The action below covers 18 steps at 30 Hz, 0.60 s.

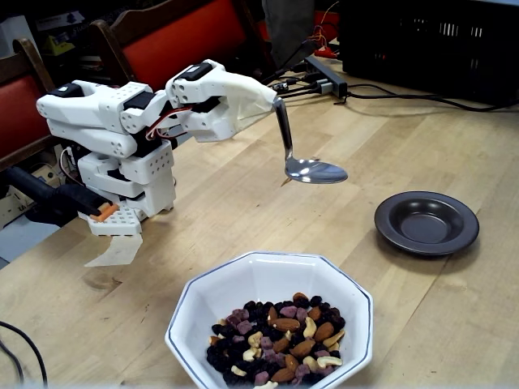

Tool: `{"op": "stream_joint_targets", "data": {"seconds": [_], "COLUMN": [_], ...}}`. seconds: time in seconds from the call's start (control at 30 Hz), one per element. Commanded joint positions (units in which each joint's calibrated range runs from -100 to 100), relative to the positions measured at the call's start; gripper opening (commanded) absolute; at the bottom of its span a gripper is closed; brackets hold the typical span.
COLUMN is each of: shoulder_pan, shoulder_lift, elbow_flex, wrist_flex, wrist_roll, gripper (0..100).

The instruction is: Use spoon to transfer food from the white bowl to brown plate

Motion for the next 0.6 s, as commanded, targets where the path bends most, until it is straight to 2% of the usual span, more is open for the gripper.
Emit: {"op": "stream_joint_targets", "data": {"seconds": [0.0,0.57], "shoulder_pan": [0.0,-0.1], "shoulder_lift": [-0.1,-0.2], "elbow_flex": [0.2,0.2], "wrist_flex": [-1.4,-1.4], "wrist_roll": [0.0,-0.1], "gripper": [3,3]}}
